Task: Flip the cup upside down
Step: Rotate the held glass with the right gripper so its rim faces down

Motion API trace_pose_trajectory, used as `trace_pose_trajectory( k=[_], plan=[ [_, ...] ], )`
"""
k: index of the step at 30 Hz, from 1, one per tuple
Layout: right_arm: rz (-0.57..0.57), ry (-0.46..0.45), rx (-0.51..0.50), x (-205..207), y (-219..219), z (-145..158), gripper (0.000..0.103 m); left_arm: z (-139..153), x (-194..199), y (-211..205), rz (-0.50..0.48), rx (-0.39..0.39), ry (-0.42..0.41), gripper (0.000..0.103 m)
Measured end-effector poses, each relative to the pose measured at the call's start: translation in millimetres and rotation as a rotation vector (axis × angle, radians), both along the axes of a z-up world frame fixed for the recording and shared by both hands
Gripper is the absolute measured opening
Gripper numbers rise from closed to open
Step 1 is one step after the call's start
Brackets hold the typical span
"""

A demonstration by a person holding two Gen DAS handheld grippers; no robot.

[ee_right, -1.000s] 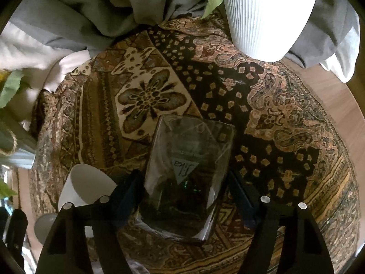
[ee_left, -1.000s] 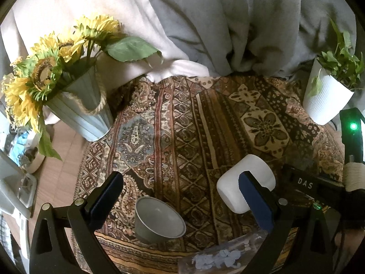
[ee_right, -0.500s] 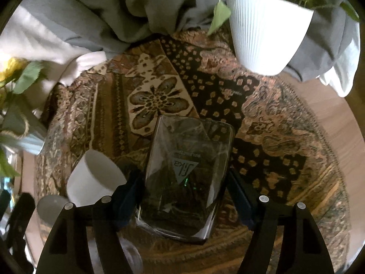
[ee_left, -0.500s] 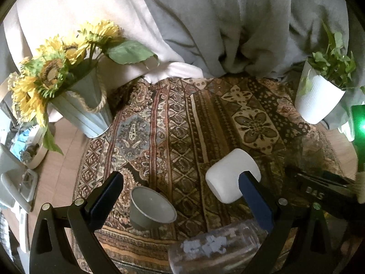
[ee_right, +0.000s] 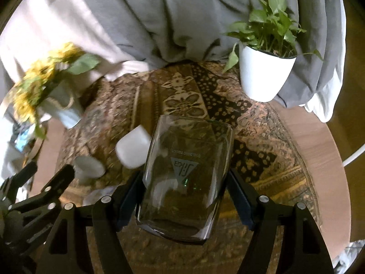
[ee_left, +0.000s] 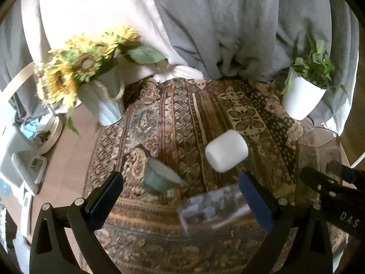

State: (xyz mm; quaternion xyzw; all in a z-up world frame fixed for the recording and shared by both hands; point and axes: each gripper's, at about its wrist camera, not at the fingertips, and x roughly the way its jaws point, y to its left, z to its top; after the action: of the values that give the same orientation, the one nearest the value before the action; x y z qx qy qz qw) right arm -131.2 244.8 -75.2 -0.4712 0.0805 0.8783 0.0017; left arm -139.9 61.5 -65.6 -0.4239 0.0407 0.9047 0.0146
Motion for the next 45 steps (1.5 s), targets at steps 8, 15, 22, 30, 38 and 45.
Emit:
trace_pose_trajectory(
  k=[8,15,22,30,38,45],
  plan=[
    [0.093,-0.043,0.015,43.1,-30.3,-7.4,0.073,-7.4,45.1,-18.0,0.012,-0.049,-0.017,0.103],
    [0.117,-0.113,0.007,68.5,-48.1,-31.6,0.073,-36.6,64.8,-37.8,0.051,-0.056,-0.106,0.103],
    [0.135,-0.181,0.006,74.8,-59.6,-62.5,0.074,-68.6,74.8,-47.2,0.071,-0.081,-0.184,0.103],
    [0.157,-0.238,-0.004,74.2,-71.0,-96.4,0.074,-94.3,77.1,-55.3,0.092,-0.107,-0.239,0.103],
    [0.184,-0.246,0.005,75.3,-76.0,-106.8,0.074,-104.4,82.5,-56.1,0.098,-0.103,-0.268,0.103],
    [0.166,-0.207,0.001,79.0,-66.0,-89.7,0.083,-89.9,87.3,-51.6,0.103,-0.106,-0.241,0.103]
  ],
)
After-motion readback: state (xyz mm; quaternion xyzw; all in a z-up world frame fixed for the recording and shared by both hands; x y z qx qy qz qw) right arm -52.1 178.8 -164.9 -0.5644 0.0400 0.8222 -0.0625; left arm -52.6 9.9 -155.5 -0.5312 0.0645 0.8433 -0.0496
